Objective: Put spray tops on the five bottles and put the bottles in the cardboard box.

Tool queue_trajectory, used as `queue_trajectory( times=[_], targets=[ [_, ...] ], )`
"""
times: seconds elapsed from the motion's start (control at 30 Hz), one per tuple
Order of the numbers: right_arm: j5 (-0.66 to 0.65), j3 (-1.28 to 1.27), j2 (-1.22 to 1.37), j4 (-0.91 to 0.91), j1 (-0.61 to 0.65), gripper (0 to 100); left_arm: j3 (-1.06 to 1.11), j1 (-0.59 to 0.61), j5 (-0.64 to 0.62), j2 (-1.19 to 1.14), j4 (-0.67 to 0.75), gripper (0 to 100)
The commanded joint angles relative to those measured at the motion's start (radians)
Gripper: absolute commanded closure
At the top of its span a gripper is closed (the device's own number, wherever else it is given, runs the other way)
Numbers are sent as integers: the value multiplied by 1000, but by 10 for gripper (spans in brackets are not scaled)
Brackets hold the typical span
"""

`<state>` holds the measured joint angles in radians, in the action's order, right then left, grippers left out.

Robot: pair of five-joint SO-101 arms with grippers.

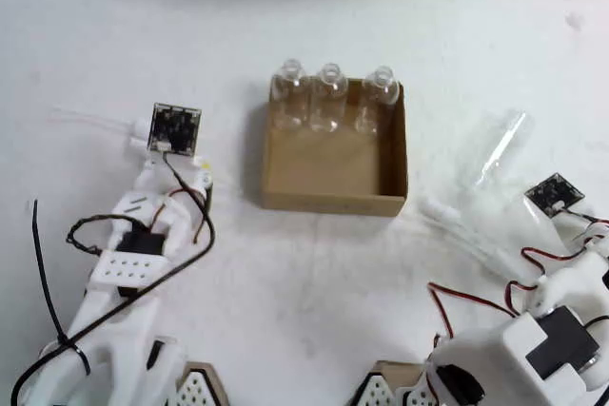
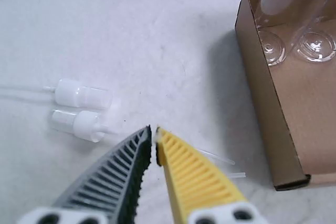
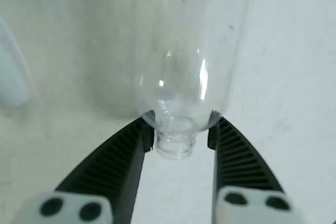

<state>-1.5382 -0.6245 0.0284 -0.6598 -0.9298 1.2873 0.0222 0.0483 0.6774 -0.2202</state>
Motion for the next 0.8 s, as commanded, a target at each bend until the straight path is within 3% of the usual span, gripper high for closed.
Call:
queue_trajectory(
  times=[0.0,0.17,0.5,0.63,0.77],
  targets=[
    [-3,12,-53,13,-5,884,-6,-12,11,13,2,976],
    [-3,14,-53,13,-2,969,-6,-12,11,13,2,976],
    [-2,12,-170,2,-7,981,-6,-15,8,21,-3,976],
    [-2,15,-361,-113,12,981,-6,-59,3,22,-5,973],
    [-2,20,-601,-329,110,981,-6,-85,-6,22,-5,880]
  ],
)
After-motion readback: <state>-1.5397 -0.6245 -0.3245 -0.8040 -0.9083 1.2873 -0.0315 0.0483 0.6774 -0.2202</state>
